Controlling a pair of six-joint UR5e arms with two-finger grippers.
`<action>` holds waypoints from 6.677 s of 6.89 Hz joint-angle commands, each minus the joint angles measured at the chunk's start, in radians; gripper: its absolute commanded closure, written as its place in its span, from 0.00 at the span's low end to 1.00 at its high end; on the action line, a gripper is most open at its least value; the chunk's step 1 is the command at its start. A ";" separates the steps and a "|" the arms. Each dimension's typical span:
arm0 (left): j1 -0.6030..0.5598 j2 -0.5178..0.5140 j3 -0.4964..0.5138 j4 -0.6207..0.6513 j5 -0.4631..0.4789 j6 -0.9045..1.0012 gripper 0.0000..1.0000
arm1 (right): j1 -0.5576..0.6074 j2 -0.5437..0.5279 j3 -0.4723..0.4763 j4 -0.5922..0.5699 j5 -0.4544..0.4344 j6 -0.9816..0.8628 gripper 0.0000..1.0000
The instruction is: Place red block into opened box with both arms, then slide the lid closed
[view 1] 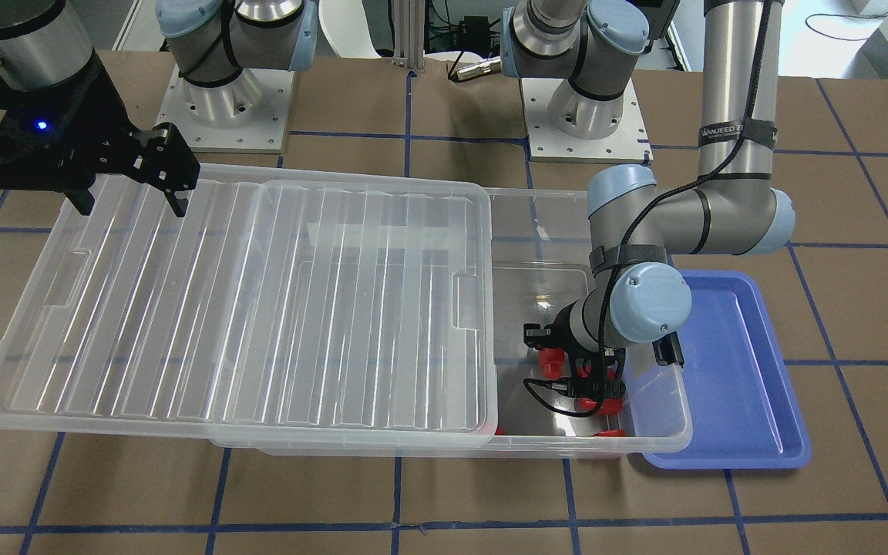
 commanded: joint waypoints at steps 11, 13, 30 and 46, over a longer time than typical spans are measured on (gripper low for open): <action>0.000 0.306 0.281 -0.395 0.100 0.006 0.00 | -0.479 0.064 0.126 -0.105 -0.007 -0.548 0.01; -0.008 0.433 0.259 -0.490 0.099 -0.034 0.00 | -0.481 0.087 0.298 -0.348 -0.012 -0.583 0.01; -0.006 0.492 0.192 -0.516 0.060 -0.013 0.00 | -0.065 0.107 0.338 -0.434 0.014 -0.098 0.00; 0.009 0.492 0.183 -0.504 0.071 0.004 0.00 | 0.084 -0.018 0.016 0.015 0.031 0.018 0.00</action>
